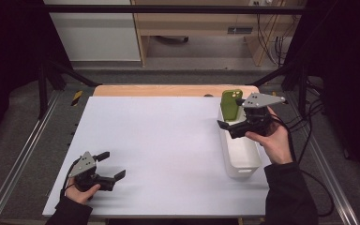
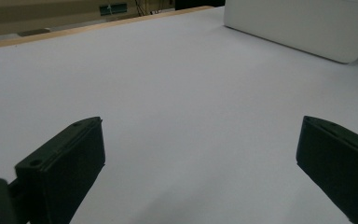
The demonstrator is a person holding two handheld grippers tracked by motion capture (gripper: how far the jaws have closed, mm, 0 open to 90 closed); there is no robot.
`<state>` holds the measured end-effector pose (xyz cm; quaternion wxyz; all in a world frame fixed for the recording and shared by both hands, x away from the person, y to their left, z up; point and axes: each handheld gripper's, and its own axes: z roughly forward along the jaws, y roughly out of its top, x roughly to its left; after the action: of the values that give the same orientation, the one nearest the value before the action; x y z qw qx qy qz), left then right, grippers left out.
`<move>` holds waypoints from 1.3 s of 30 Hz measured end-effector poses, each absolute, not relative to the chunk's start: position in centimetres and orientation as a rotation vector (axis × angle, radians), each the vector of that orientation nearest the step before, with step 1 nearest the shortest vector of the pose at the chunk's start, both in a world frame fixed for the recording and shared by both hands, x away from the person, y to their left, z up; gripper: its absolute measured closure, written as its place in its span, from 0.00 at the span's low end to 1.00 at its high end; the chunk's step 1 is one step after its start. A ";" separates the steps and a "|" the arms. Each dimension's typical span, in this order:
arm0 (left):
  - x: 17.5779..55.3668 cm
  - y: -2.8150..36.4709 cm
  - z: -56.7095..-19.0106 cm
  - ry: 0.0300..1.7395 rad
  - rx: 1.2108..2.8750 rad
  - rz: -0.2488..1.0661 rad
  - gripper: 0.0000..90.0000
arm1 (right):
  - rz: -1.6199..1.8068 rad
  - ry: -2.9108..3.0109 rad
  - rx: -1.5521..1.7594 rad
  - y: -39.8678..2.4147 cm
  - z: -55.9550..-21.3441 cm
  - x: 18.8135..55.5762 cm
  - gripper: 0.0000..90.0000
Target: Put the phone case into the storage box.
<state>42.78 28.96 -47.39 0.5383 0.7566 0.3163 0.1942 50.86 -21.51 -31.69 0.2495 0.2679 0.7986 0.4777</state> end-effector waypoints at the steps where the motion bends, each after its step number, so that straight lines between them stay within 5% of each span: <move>1: 42.8 29.0 -47.4 0.752 1.798 0.461 0.01 | 1.310 2.164 0.738 -21.6 -31.9 50.6 0.03; 39: 42.3 29.0 -47.0 0.730 1.757 0.464 0.01 | 1.529 2.049 0.821 -28.2 -41.6 43.1 0.02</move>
<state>42.35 29.05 -46.99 0.5576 0.7448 0.3094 0.1968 43.10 -28.18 -41.61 0.2262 0.2979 0.7432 0.5547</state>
